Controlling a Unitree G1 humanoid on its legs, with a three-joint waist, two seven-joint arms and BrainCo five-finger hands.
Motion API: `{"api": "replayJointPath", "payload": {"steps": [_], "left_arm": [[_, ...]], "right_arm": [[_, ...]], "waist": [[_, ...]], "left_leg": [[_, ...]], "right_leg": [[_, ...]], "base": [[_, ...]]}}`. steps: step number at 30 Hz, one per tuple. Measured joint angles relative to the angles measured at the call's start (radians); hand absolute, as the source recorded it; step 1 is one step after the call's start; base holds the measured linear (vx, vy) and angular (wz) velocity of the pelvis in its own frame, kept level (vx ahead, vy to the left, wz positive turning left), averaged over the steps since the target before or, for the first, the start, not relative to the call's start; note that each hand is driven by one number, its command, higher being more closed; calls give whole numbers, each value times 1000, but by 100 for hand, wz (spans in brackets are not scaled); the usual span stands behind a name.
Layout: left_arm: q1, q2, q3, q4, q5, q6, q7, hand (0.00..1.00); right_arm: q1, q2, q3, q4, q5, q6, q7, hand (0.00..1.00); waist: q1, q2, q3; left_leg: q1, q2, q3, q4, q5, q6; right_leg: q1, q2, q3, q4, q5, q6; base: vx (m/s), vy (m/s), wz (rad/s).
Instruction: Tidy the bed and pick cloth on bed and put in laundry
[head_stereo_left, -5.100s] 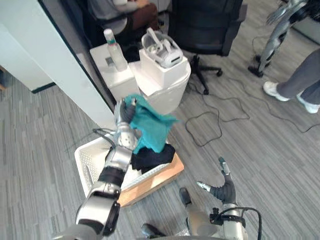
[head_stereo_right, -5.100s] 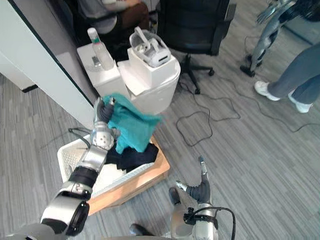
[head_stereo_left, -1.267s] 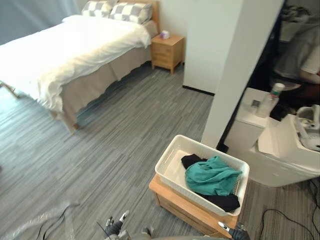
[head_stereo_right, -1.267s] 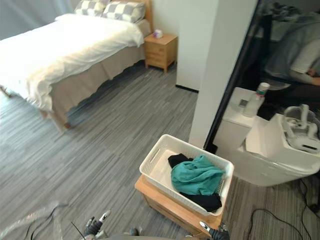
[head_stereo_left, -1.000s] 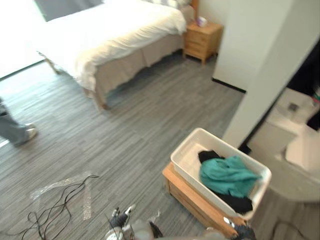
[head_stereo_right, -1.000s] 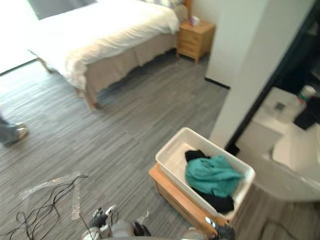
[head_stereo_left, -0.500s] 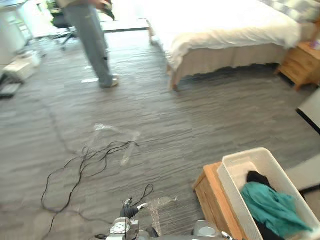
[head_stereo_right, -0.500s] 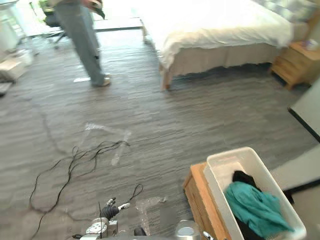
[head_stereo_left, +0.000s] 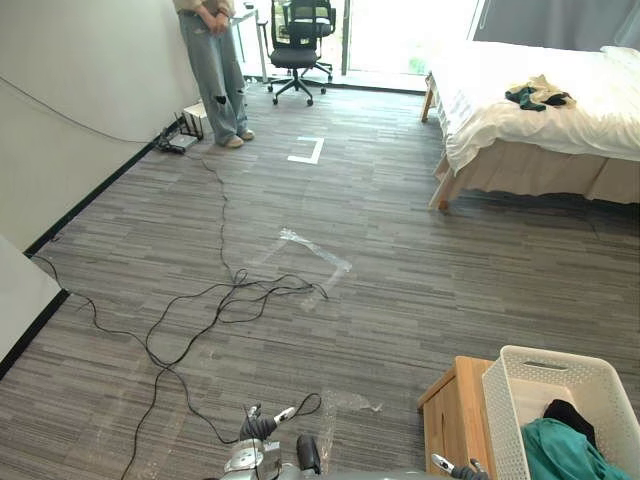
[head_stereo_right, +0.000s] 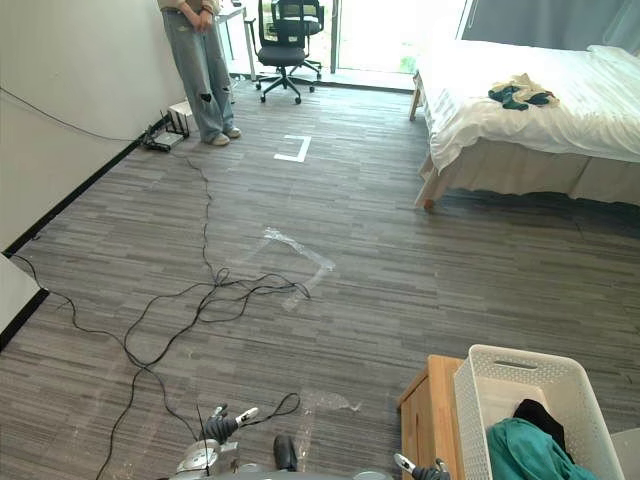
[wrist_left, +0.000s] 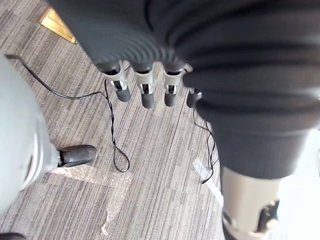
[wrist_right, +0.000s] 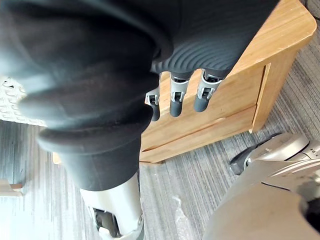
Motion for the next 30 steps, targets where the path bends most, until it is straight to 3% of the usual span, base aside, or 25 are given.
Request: {"api": "replayJointPath", "payload": {"steps": [6, 9, 10, 11, 12, 13, 14, 15, 16, 17, 18, 19, 20, 21, 22, 23, 24, 25, 26, 28, 30], "left_arm": [[0, 0, 73, -7, -2, 0, -2, 0], [18, 6, 159, -46, -11, 1, -1, 0], [34, 10, 193, -70, -14, 1, 0, 0], [42, 17, 221, -72, -23, 3, 1, 0], [54, 38, 246, -72, -28, 9, 4, 0], [56, 34, 266, -76, -44, 11, 5, 0], [57, 32, 279, -67, -56, 21, 13, 0], [63, 29, 268, -37, -56, 31, 24, 0], [66, 20, 254, -19, -56, 34, 24, 0], [62, 16, 229, 2, -56, 30, 25, 0], [54, 35, 192, -3, -55, 27, 24, 0], [55, 58, 166, -20, -55, 14, 25, 0], [58, 80, 151, -40, -55, 2, 25, 0], [43, 82, 153, -28, -51, 7, 24, 0], [57, 98, 119, -27, -26, 17, 23, 0], [60, 106, 95, -28, -10, 21, 22, 0], [54, 134, 61, -20, 12, 30, 23, 0], [45, 145, 41, -19, 22, 33, 22, 0], [26, 168, -2, -17, 28, 36, 21, 0], [-19, 185, -32, -3, 50, 36, 20, 0], [-90, 199, -44, 19, 70, 34, 17, 0]], "right_arm": [[-1, -1, 2, 0, -13, 2, 5, 0], [0, -6, 3, -2, -23, 4, 27, 0], [-6, -14, 2, -6, -32, 3, 38, 0], [-21, -15, 7, -11, -48, 4, 44, 0], [-33, -20, 35, -24, -60, 3, 49, 0], [-33, -33, 48, -37, -62, 2, 57, 0], [-46, -68, 62, -49, -70, 3, 65, 0], [-69, -111, 71, -47, -91, 1, 68, 0], [-76, -135, 73, -50, -97, 1, 69, 0], [-114, -158, 73, -49, -101, 3, 69, 0], [-115, -156, 75, -49, -101, 5, 68, 0], [-91, -139, 69, -38, -103, 7, 72, 0], [-78, -118, 71, -31, -112, 12, 80, 0], [-82, -114, 71, -24, -128, 15, 88, 0], [-69, -118, 71, -33, -134, 15, 88, 0], [-68, -119, 71, -32, -135, 12, 88, 0], [-72, -111, 86, -33, -135, 12, 91, 0], [-72, -100, 92, -37, -128, 6, 91, 0], [-70, -89, 89, -58, -129, -2, 89, 0], [-66, -92, 101, -59, -129, -6, 93, 0], [-81, -89, 112, -60, -120, -24, 101, 0]], "waist": [[6, 1, 5], [34, 7, 21], [31, 4, 33], [37, 0, 45], [49, -9, 53], [56, -13, 64], [74, 27, 89], [85, 58, 91], [86, 102, 85], [82, 152, 91], [70, 149, 93], [63, 111, 89], [61, 44, 82], [56, 37, 102], [54, 45, 96], [55, 40, 103], [50, 23, 114], [36, 23, 115], [4, 29, 121], [-9, 30, 123], [-33, 36, 126]], "left_leg": [[0, -9, 41, 0, -5, 6], [-1, 14, 152, 6, -11, 12], [-29, 45, 214, 61, -33, 19], [-74, 87, 273, 162, -82, -4], [-127, 147, 325, 313, -147, -52], [-152, 183, 324, 391, -173, -59], [-167, 197, 262, 461, -174, -54], [-169, 154, 82, 471, -182, -51], [-175, 161, 16, 438, -226, -53], [-182, 171, 29, 411, -259, -33], [-181, 161, 62, 364, -264, -52], [-193, 118, 54, 369, -266, -49], [-221, 70, 66, 405, -280, -29], [-237, 70, 79, 467, -303, -6], [-212, 77, 73, 477, -336, -11], [-179, 65, 92, 465, -356, 11], [-125, 70, 133, 441, -364, 14], [-96, 73, 141, 420, -365, 14], [-37, 77, 145, 367, -365, 12], [42, 87, 161, 280, -356, -2], [74, 111, 164, 236, -357, -31]], "right_leg": [[12, -23, -29, -8, -1, -8], [-5, -35, -68, 30, -10, 4], [-33, -35, -91, 82, -18, 14], [-78, -38, -113, 137, -24, 9], [-115, -55, -102, 170, -53, 18], [-121, -53, -105, 173, -62, 31], [-131, -44, -53, 170, -59, 23], [-141, -38, 34, 115, -43, -5], [-151, -1, 57, 104, -35, -6], [-230, 25, 40, 245, -53, 10], [-279, 34, -1, 380, -90, 33], [-250, 28, -15, 356, -97, 17], [-223, -8, -6, 292, -130, -11], [-222, -34, -7, 275, -182, 0], [-215, -44, -6, 286, -180, 1], [-229, -60, -8, 367, -144, -3], [-313, -83, -66, 563, -90, 6], [-354, -95, -107, 649, -40, -10], [-409, -115, -190, 773, 7, -56], [-479, -88, -274, 821, -11, -58], [-548, -23, -374, 659, -21, -47]], "base": [[-20, -9, 9], [-43, -36, 8], [-107, -88, -4], [-134, -111, -30], [-118, -55, -49], [-96, 34, -97], [-57, 117, -162], [-41, 102, -195], [-9, 89, -197], [35, 78, -141], [124, 96, -106], [137, 71, -70], [117, 41, -62], [88, 67, -104], [208, 100, -119], [284, 150, -146], [217, 92, -106], [232, 159, -82], [198, 135, -44], [290, 141, -50], [349, 83, -25]]}}
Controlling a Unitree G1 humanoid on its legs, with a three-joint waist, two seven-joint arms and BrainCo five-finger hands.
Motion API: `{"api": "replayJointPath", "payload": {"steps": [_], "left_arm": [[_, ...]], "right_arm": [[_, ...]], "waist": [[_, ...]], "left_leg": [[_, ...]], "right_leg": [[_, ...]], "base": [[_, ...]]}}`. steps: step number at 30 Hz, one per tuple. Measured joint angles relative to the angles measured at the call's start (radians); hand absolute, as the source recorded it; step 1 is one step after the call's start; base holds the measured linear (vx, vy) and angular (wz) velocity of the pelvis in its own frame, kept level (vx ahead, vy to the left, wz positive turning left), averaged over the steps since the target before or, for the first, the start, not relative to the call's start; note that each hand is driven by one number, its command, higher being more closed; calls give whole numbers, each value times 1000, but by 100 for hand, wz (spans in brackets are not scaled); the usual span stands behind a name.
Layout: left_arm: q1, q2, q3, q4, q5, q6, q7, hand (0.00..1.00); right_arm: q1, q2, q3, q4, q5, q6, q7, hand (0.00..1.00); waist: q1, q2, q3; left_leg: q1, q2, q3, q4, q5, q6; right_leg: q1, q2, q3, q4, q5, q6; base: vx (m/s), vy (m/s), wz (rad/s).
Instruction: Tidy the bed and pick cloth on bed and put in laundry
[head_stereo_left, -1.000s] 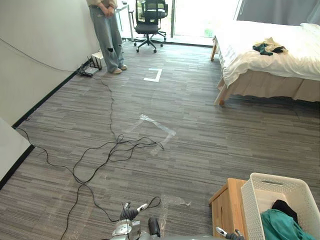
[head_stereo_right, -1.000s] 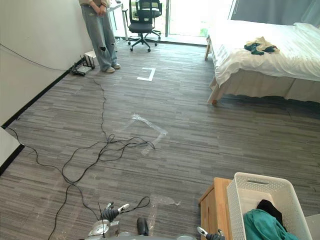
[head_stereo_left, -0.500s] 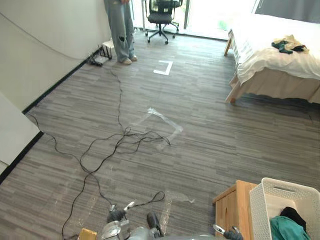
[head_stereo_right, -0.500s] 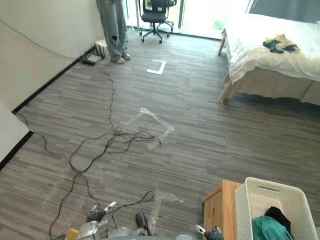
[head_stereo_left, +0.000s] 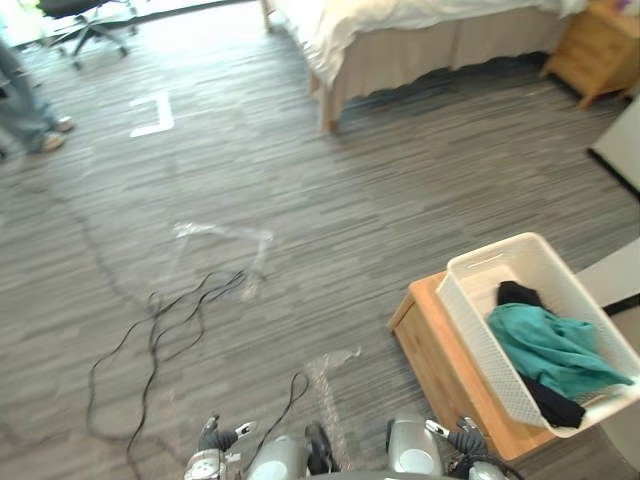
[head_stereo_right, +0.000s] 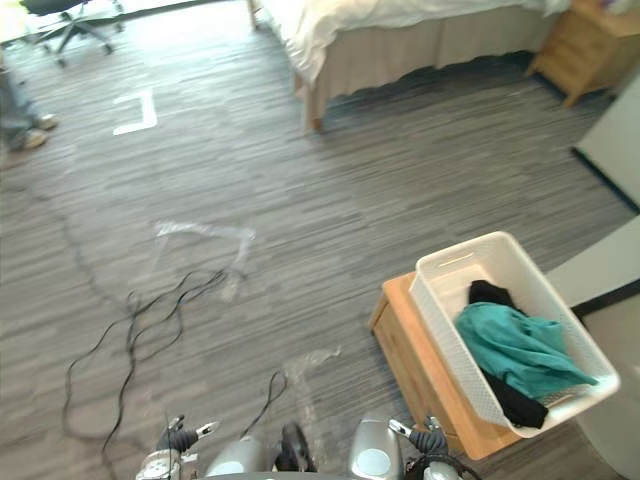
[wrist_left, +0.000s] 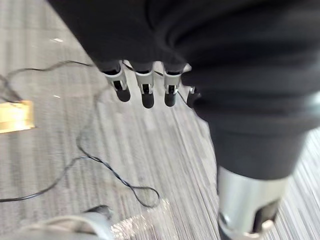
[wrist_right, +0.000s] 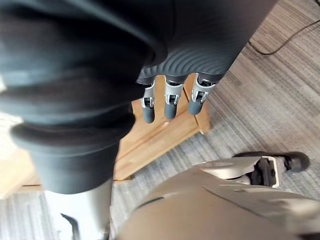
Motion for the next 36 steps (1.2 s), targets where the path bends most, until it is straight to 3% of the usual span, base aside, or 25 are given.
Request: {"api": "replayJointPath", "payload": {"steps": [1, 3, 4, 5, 6, 7, 8, 9, 10, 12, 14, 17, 19, 20, 21, 22, 25, 26, 27, 28, 30, 32, 34, 35, 36], "left_arm": [[-42, 1, 1, 18, 18, 0, -3, 0], [-63, 1, 2, 20, 40, -2, -18, 0], [-56, -1, 3, 20, 47, -3, -18, 0], [-28, -5, 3, 19, 64, -3, -19, 0], [-7, -17, 9, 12, 72, -3, -17, 0], [6, -25, 16, 1, 72, -3, -18, 0], [48, -56, 54, -32, 71, -2, -17, 0], [78, -72, 76, -48, 70, -1, -18, 0], [93, -79, 89, -58, 68, -1, -17, 0], [130, -85, 124, -82, 53, -1, -17, 0], [136, -71, 123, -90, 44, -6, -17, 0], [128, -71, 122, -90, 34, -20, -19, 0], [134, -91, 120, -89, 34, -21, -18, 0], [139, -94, 120, -88, 34, -23, -18, 0], [145, -87, 122, -78, 35, -21, -17, 0], [144, -60, 120, -67, 36, -19, -18, 0], [121, -40, 108, -44, 34, -5, -18, 0], [119, -39, 94, -38, 31, 0, -18, 0], [119, -39, 65, -37, 27, 1, -18, 0], [118, -40, 56, -38, 27, 1, -18, 0], [95, -34, 33, -42, 28, -1, -18, 0], [65, -31, 34, -42, 27, -1, -17, 0], [36, -34, 34, -45, 27, -2, -17, 0], [23, -31, 37, -53, 27, -6, -17, 0], [19, -33, 40, -56, 28, -10, -17, 0]], "right_arm": [[-5, -5, 2, 8, 3, -2, 1, 0], [-3, -3, 5, 26, 25, 0, -1, 0], [-2, -5, 6, 31, 27, 1, -2, 0], [4, -10, 5, 32, 33, 1, -2, 0], [5, -22, -1, 36, 33, 2, -1, 0], [-1, -30, 0, 36, 33, 2, -1, 0], [-6, -42, 1, 15, 32, 2, -3, 0], [-5, -55, 4, 8, 29, 5, -6, 0], [-4, -60, 10, 9, 28, 16, -4, 0], [-8, -45, 17, -4, 32, 27, -18, 0], [-29, -44, 27, -18, 33, 26, -18, 0], [-79, -44, 26, -17, 33, 25, -14, 0], [-96, -56, 2, -6, 30, 24, -15, 0], [-93, -57, -1, -2, 30, 24, -15, 0], [-89, -39, -2, 21, 28, 26, -13, 0], [-88, -15, -1, 32, 28, 26, -13, 0], [-69, 9, -23, 56, 28, 26, -12, 0], [-64, 15, -19, 55, 29, 25, -11, 0], [-57, 14, -2, 37, 29, 24, -11, 0], [-50, 15, 3, 17, 34, 23, -8, 0], [-44, 24, 5, -44, 34, 0, 1, 0], [-47, 22, 3, -66, 42, -9, 3, 0], [-48, 13, 1, -67, 49, -10, 1, 0], [-47, 11, 0, -62, 61, -6, -3, 0], [-40, 8, -6, -52, 64, -3, -3, 0]], "waist": [[-7, 10, 7], [-38, 16, 11], [-44, 18, 12], [-54, 30, 12], [-48, 39, 23], [-47, 56, 33], [-20, 103, 55], [6, 113, 58], [9, 112, 59], [50, 73, 73], [77, 49, 76], [92, 24, 71], [119, 48, 55], [119, 51, 48], [129, 19, 16], [120, -30, -8], [109, -56, 0], [108, -49, 19], [86, -36, 20], [77, -17, 23], [46, 6, 25], [29, 4, 28], [15, 7, 30], [-1, 2, 27], [-1, 5, 28]], "left_leg": [[13, 9, 0, -18, -3, -12], [60, 2, 0, -38, -1, -26], [86, 0, -1, -45, -11, -43], [135, 6, -6, -26, -34, -82], [110, 67, -9, 165, -67, -139], [66, 117, -8, 316, -61, -144], [-53, 252, -7, 691, 107, -88], [-114, 315, -16, 852, 143, -71], [-147, 336, -24, 926, 140, -74], [-258, 346, -30, 1019, 138, -79], [-336, 321, -27, 931, 124, -96], [-437, 211, -26, 481, 118, -99], [-464, 146, -64, 35, 231, -96], [-484, 137, -91, 22, 268, -67], [-490, 96, -152, 66, 434, 20], [-498, 55, -151, 85, 404, 47], [-377, 17, -139, 125, 282, 53], [-267, 9, -135, 111, 235, 56], [-163, 8, -137, 72, 208, 58], [-114, 9, -137, 39, 198, 58], [21, 12, -137, -46, 128, 40], [85, 19, -143, -49, 88, 17], [137, 32, -158, -64, 53, -9], [161, 35, -178, -81, 37, -28], [203, 36, -189, -97, 22, -51]], "right_leg": [[-28, 37, -52, -167, 15, -9], [-34, 87, -57, -465, 138, -16], [-33, 95, -44, -496, 167, -29], [-25, 98, -26, -453, 222, -99], [4, 101, -27, -388, 201, -121], [34, 113, -30, -392, 171, -119], [129, 161, -33, -428, 128, -140], [180, 179, -12, -442, 101, -151], [215, 183, -1, -450, 82, -155], [383, 175, 61, -552, 54, -146], [457, 158, 104, -623, 53, -144], [577, 99, 138, -702, 23, -82], [655, 85, 166, -733, -12, 10], [678, 89, 172, -736, -24, 33], [700, 43, 183, -713, -42, 65], [663, -5, 183, -637, -35, 75], [494, -54, 264, -154, 200, 149], [412, -66, 293, 109, 201, 157], [325, -69, 263, 281, 173, 113], [281, -69, 238, 316, 151, 78], [102, -64, 132, 263, 73, 50], [27, -41, 38, 35, 45, 37], [-1, 11, 11, -300, 92, 28], [5, 39, 44, -528, 169, 30], [-2, 52, 83, -557, 240, 27]], "base": [[400, 57, 7], [514, 31, 32], [639, -21, 40], [696, -88, 27], [708, -124, 23], [845, -204, -3], [843, -176, -32], [849, -150, -43], [726, -85, -44], [698, -78, -56], [530, -9, -73], [715, 138, -53], [865, 329, -60], [757, 362, -63], [611, 309, -22], [778, 354, -1], [733, 315, 6], [846, 331, -18], [635, 228, -14], [579, 213, -6], [661, 149, -4], [571, -7, 16], [671, -104, 53], [697, -149, 84], [887, -211, 95]]}}
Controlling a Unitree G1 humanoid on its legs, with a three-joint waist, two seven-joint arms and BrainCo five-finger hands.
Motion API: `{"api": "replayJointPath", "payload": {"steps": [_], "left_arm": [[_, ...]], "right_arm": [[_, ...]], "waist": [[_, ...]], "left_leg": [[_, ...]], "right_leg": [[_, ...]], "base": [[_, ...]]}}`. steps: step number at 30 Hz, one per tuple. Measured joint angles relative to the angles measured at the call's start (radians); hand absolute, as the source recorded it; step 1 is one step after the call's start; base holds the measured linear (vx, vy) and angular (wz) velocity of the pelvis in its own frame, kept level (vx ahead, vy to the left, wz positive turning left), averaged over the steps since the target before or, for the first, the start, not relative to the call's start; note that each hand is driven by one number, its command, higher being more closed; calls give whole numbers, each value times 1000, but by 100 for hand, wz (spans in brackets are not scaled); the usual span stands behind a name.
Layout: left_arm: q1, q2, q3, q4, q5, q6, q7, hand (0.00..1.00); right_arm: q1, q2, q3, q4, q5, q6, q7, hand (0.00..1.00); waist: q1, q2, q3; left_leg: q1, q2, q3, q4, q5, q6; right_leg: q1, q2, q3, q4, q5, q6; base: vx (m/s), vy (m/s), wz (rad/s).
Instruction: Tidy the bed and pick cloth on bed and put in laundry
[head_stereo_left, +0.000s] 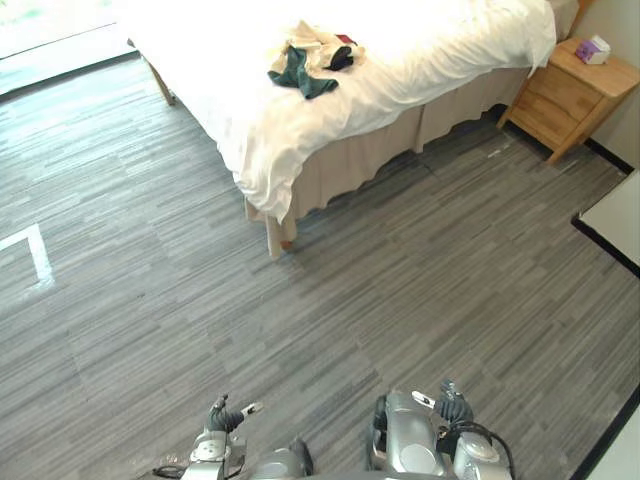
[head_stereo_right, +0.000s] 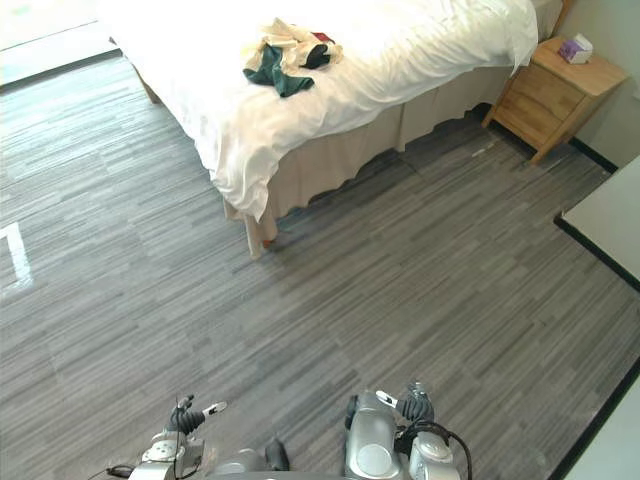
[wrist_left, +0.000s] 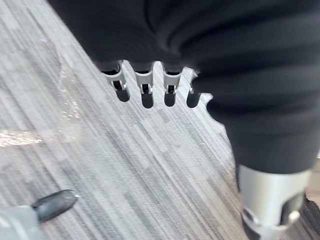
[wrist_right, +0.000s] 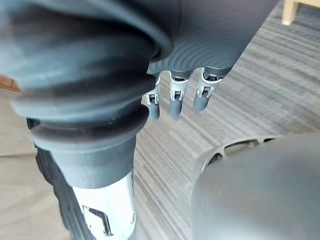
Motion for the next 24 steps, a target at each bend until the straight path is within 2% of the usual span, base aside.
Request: {"api": "replayJointPath", "payload": {"steps": [1, 2, 3, 4, 5, 6, 7, 8, 9, 10, 11, 12, 13, 14, 15, 16, 17, 18, 19, 20, 21, 23, 24], "left_arm": [[11, -8, 18, -2, 0, -1, 1, 0], [15, -14, 31, -3, 0, 0, 2, 0], [32, -27, 48, -14, -1, 0, 6, 0], [43, -35, 62, -19, -2, 1, 8, 0], [71, -52, 81, -36, -6, 4, 20, 0], [77, -55, 81, -39, -17, 4, 23, 0], [87, -63, 79, -43, -34, 4, 23, 0], [94, -70, 81, -67, -46, 0, 23, 0], [95, -70, 81, -87, -50, -5, 23, 0], [95, -74, 82, -102, -52, -12, 23, 0], [94, -78, 82, -104, -58, -15, 24, 0], [93, -91, 81, -103, -60, -15, 24, 0], [94, -100, 81, -103, -60, -14, 24, 0], [109, -123, 80, -103, -60, -15, 24, 0], [109, -123, 80, -103, -60, -15, 24, 0], [111, -100, 82, -82, -60, -12, 27, 0], [105, -93, 79, -68, -59, -10, 26, 0], [105, -93, 79, -66, -59, -9, 25, 0], [93, -87, 75, -48, -59, -3, 26, 0], [88, -84, 71, -19, -59, 10, 32, 0], [88, -85, 71, -7, -59, 11, 39, 0], [96, -87, 77, 9, -58, 11, 50, 0], [101, -88, 84, 9, -52, 20, 67, 0]], "right_arm": [[0, -21, -1, 37, 0, 7, -6, 0], [0, -26, -1, 41, 0, 8, -9, 0], [-6, -37, 0, 41, 0, 9, -13, 0], [-10, -46, 2, 40, 0, 13, -16, 0], [-19, -55, 4, 40, 0, 21, -22, 0], [-20, -53, 4, 39, 3, 22, -28, 0], [-17, -52, 1, 37, 8, 23, -41, 0], [-16, -46, -6, 27, 15, 24, -45, 0], [-18, -47, -20, 21, 17, 23, -50, 0], [-31, -52, -47, 22, 26, 22, -58, 0], [-40, -51, -73, 24, 36, 25, -59, 0], [-46, -52, -131, 22, 45, 26, -62, 0], [-41, -54, -159, 20, 47, 26, -66, 0], [1, -75, -214, -1, 54, 31, -83, 0], [1, -75, -214, -1, 54, 31, -83, 0], [21, -51, -233, -8, 60, 32, -87, 0], [34, -40, -262, -20, 76, 32, -89, 0], [35, -38, -269, -25, 77, 31, -91, 0], [35, -29, -298, -43, 78, 30, -104, 0], [45, -17, -350, -89, 79, 31, -149, 0], [52, -14, -367, -119, 79, 30, -167, 0], [69, -13, -426, -219, 79, 24, -203, 0], [74, -8, -504, -323, 79, 31, -259, 0]], "waist": [[3, 9, -1], [6, 18, 5], [7, 51, 22], [11, 67, 31], [24, 84, 39], [34, 82, 41], [55, 63, 44], [70, 38, 43], [75, 30, 40], [81, 23, 40], [84, 21, 41], [84, 28, 37], [79, 38, 31], [72, 93, -6], [72, 93, -6], [54, 60, -45], [33, 14, -71], [29, 11, -71], [16, -1, -68], [-5, -2, -66], [-10, 3, -64], [-23, 27, -70], [-24, 38, -79]], "left_leg": [[8, 40, -5, 110, -22, -35], [-32, 63, -4, 227, -25, -40], [-143, 138, -2, 522, 25, -39], [-205, 182, -4, 668, 100, -30], [-292, 268, 3, 908, 132, -24], [-322, 290, 16, 982, 130, -23], [-363, 303, 56, 1040, 129, -20], [-402, 291, 110, 1009, 127, -23], [-438, 275, 149, 946, 123, -27], [-478, 239, 203, 811, 106, -33], [-490, 218, 240, 724, 102, -29], [-500, 166, 337, 525, 111, -16], [-501, 140, 394, 427, 130, 12], [-509, 84, 519, 227, 276, 177], [-509, 84, 519, 227, 276, 177], [-492, 47, 560, 224, 188, 257], [-466, -26, 474, 177, 156, 236], [-455, -36, 464, 170, 152, 233], [-422, -59, 420, 155, 140, 225], [-349, -75, 363, 143, 121, 207], [-316, -76, 342, 134, 119, 203], [-251, -62, 299, 120, 119, 203], [-218, -58, 268, 114, 105, 160]], "right_leg": [[1, 19, 27, 101, 71, -59], [7, 13, 22, 137, 46, -72], [59, 35, 2, 151, -12, -94], [96, 52, -6, 145, -39, -105], [180, 83, -12, 115, -70, -123], [227, 89, -9, 91, -77, -128], [333, 88, 3, 19, -78, -129], [423, 72, 12, -57, -78, -129], [475, 62, 14, -102, -79, -128], [523, 48, 16, -137, -90, -110], [539, 39, 16, -144, -99, -95], [575, 23, 7, -149, -127, -49], [594, 22, -7, -149, -141, -28], [649, 55, -38, -135, -191, 26], [649, 55, -38, -135, -191, 26], [646, 27, -48, -36, -253, 45], [532, -42, -67, 280, -239, 81], [508, -54, -67, 340, -218, 90], [430, -86, -53, 546, -181, 96], [344, -101, -27, 725, -244, 71], [317, -96, -15, 731, -273, 56], [257, -59, 41, 597, -317, 46], [212, -32, 91, 397, -301, 48]], "base": [[772, -223, 59], [916, -293, 47], [599, -239, 23], [765, -268, 4], [640, -200, -19], [787, -206, -29], [771, -171, -27], [869, -173, -19], [814, -126, -16], [637, -60, -14], [620, -5, -18], [493, 28, -7], [749, 132, 20], [777, 226, 25], [808, 252, 50], [791, 301, 89], [512, 193, 100], [596, 224, 107], [482, 116, 113], [601, 127, 120], [566, 51, 111], [541, -58, 91], [569, -118, 115]]}}
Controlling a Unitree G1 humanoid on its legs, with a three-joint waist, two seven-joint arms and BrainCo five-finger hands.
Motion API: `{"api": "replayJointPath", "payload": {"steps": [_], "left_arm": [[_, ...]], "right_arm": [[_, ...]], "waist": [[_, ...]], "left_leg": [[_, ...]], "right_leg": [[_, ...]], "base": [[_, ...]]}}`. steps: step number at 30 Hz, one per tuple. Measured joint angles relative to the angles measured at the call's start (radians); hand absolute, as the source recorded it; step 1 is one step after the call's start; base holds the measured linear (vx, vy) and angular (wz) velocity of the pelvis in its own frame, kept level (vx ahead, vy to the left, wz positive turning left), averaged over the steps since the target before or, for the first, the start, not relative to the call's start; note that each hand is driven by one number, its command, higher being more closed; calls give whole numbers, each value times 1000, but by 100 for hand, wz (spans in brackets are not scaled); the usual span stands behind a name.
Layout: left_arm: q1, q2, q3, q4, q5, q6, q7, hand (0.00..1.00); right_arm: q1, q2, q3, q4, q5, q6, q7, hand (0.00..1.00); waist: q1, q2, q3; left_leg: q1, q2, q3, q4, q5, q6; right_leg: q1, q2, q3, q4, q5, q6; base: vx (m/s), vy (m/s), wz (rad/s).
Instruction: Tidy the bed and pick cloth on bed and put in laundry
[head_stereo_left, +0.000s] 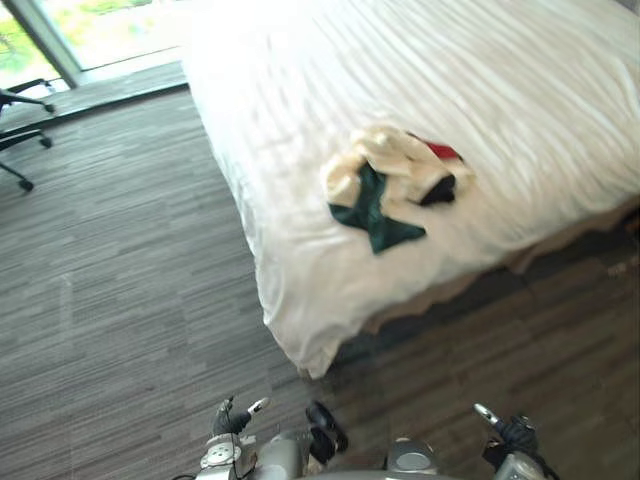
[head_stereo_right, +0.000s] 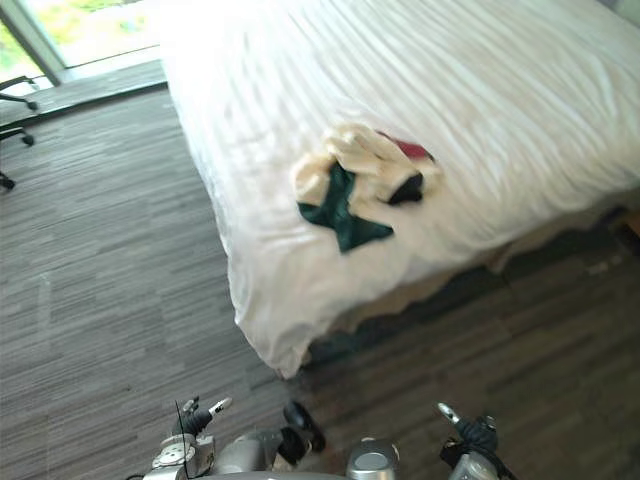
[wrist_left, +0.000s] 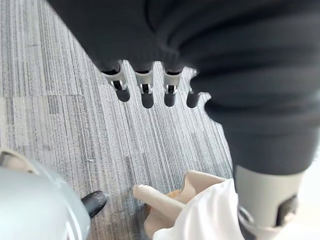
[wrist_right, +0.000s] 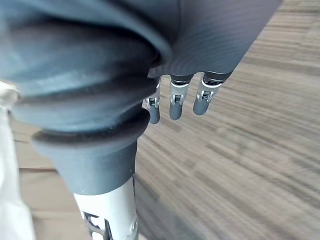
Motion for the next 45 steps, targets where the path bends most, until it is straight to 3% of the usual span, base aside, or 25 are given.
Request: {"api": "replayJointPath", "payload": {"steps": [1, 2, 3, 4, 5, 7, 9, 10, 11, 12, 15, 18, 22, 26, 31, 36, 39, 42, 43, 45], "left_arm": [[23, 2, 19, -4, 10, -4, 2, 0], [29, 9, 40, 7, 16, -10, 2, 0], [69, -23, 88, 4, 18, -2, 8, 0], [92, -34, 100, -6, 17, -5, 11, 0], [110, -45, 106, -7, 25, -7, 19, 0], [112, -53, 108, -10, 49, -10, 17, 0], [112, -39, 102, -13, 60, -16, 12, 0], [112, -42, 78, -14, 65, -18, 1, 0], [112, -43, 66, -14, 73, -18, -5, 0], [116, -41, 64, -11, 75, -17, -7, 0], [113, -11, 29, -21, 91, -17, -29, 0], [117, 9, 6, -21, 95, -16, -48, 0], [117, 16, -48, -22, 95, -16, -58, 0], [92, 20, -93, -25, 95, -17, -70, 0], [26, 41, -130, -35, 79, -27, -69, 0], [-52, 79, -130, -60, 71, -46, -69, 0], [-110, 129, -128, -105, 71, -60, -70, 0], [-130, 147, -129, -144, 63, -77, -71, 0], [-136, 147, -130, -156, 50, -87, -72, 0], [-152, 153, -133, -172, 48, -94, -85, 0]], "right_arm": [[14, 9, -52, -117, -3, -2, -53, 0], [19, 10, -63, -166, -13, -8, -86, 0], [7, 10, -85, -292, -53, -8, -144, 0], [2, 14, -95, -348, -72, -8, -162, 0], [-18, 19, -136, -453, -106, -9, -195, 0], [-61, 16, -176, -537, -209, -7, -258, 0], [-86, 19, -160, -548, -257, -3, -282, 0], [-100, -3, -142, -551, -286, 2, -280, 0], [-103, -22, -120, -552, -302, 5, -273, 0], [-105, -48, -56, -552, -335, 12, -241, 0], [-116, -133, 84, -536, -401, 9, -144, 0], [-151, -207, 148, -455, -421, 6, -60, 0], [-215, -303, 237, -283, -418, 14, 9, 0], [-283, -382, 277, -200, -394, 24, 32, 0], [-432, -460, 343, -180, -350, 43, 45, 0], [-537, -513, 532, -178, -305, 34, 99, 0], [-657, -551, 621, -105, -298, -7, 114, 0], [-725, -600, 667, -46, -299, -26, 115, 0], [-748, -620, 683, -14, -299, -33, 116, 100], [-798, -649, 708, 54, -299, -45, 116, 100]], "waist": [[0, -26, -22], [-2, -40, -18], [9, -24, -57], [7, -27, -71], [7, 2, -95], [6, 7, -100], [17, -28, -96], [18, -9, -102], [22, 5, -100], [31, 14, -110], [32, -7, -104], [50, -17, -102], [61, 7, -90], [53, 44, -41], [31, 89, 77], [36, 89, 165], [37, 100, 208], [48, 101, 211], [56, 105, 214], [60, 110, 217]], "left_leg": [[37, -24, 5, -21, -29, -55], [62, -35, 4, -30, -43, -72], [82, -6, 14, -45, -20, -121], [79, 2, 17, -46, -14, -131], [84, 17, 23, -49, -13, -133], [97, 41, 33, -9, -8, -145], [84, 41, 27, -23, -46, -178], [96, 43, 8, -180, 39, -186], [89, 59, 5, -203, 96, -173], [97, 51, 15, -202, 86, -161], [103, 34, -6, -201, 85, -159], [106, 33, -37, -200, 85, -159], [100, 38, -57, -199, 85, -159], [50, 39, -59, -179, 91, -152], [-86, 47, -50, -168, 115, -133], [-189, 47, -2, -161, 135, -114], [-258, 46, 2, -147, 146, -98], [-292, 44, 1, -140, 149, -94], [-297, 44, 0, -137, 151, -91], [-315, 40, -11, -133, 157, -83]], "right_leg": [[-3, -20, 22, -254, 168, -6], [-15, -27, 33, -247, 207, -11], [3, -11, 31, -260, 213, -20], [13, -5, 29, -287, 213, -20], [51, 14, 20, -350, 215, -24], [125, 30, 8, -446, 240, -53], [180, 9, 10, -487, 245, -58], [195, 21, 7, -504, 245, -55], [204, 32, 6, -514, 244, -50], [219, 25, 6, -532, 245, -32], [242, 6, -22, -557, 252, -22], [271, 3, -56, -575, 253, -21], [282, 7, -76, -588, 253, -21], [242, 3, -77, -583, 253, -21], [64, 5, -48, -511, 257, -22], [-75, 9, 6, -490, 296, -27], [-128, 8, 13, -520, 341, -30], [-154, 5, 14, -531, 361, -29], [-156, 5, 14, -536, 370, -32], [-158, 0, 8, -547, 378, -29]], "base": [[476, -127, 96], [468, -149, 37], [355, -156, -2], [415, -182, -14], [402, -162, -7], [398, -117, -7], [177, -35, -3], [100, 5, -3], [82, 51, -19], [99, 66, -6], [97, 34, 17], [43, -11, 32], [-2, -46, 19], [-78, -37, 1], [-180, -38, -8], [-123, -3, -26], [-58, 12, -7], [-22, 14, 1], [-14, 24, 6], [-24, 29, 15]]}}
